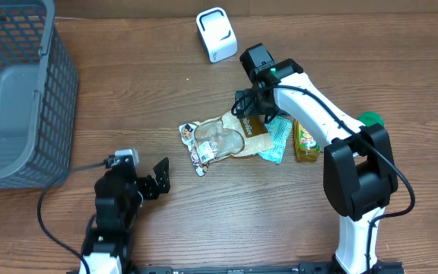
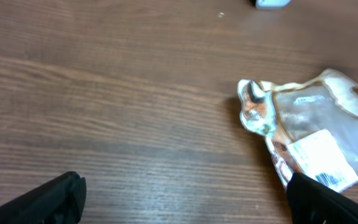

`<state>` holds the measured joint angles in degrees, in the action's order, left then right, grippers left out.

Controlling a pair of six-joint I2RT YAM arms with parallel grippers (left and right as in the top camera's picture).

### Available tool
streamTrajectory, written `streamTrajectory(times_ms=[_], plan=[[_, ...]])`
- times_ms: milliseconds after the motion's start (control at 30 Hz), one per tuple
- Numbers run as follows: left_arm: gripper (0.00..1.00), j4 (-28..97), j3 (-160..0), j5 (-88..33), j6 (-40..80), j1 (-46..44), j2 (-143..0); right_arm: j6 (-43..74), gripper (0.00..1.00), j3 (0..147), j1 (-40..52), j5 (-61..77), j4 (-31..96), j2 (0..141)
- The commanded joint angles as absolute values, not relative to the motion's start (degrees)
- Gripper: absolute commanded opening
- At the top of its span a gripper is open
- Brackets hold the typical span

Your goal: Scan the item barcode

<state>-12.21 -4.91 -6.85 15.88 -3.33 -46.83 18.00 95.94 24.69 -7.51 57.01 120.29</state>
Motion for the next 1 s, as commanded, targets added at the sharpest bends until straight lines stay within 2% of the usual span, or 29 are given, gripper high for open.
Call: streamTrajectory(times_ms=[0,567,767,967], plan=[[1.00,-15.79,-0.43,-8.97,15.27,-2.96,-43.00,18.24,1.00,95.42,24.29,-7.90,56.82,119.72],[1.00,-2.90,-0.32,-8.62,15.16,-3.07,-27.18,18.24,1.00,95.42,24.29,-7.90,56.82,119.72],[0.99,3.95,-0.32,-8.38,11.84,-2.98,-19.35,18.24,1.00,95.42,24.29,-7.90,56.82,119.72],[1.00,3.90,-0.30,-8.36,8.08,-2.96,-12.29,18.24,1.00,95.42,24.29,-7.90,56.82,119.72]])
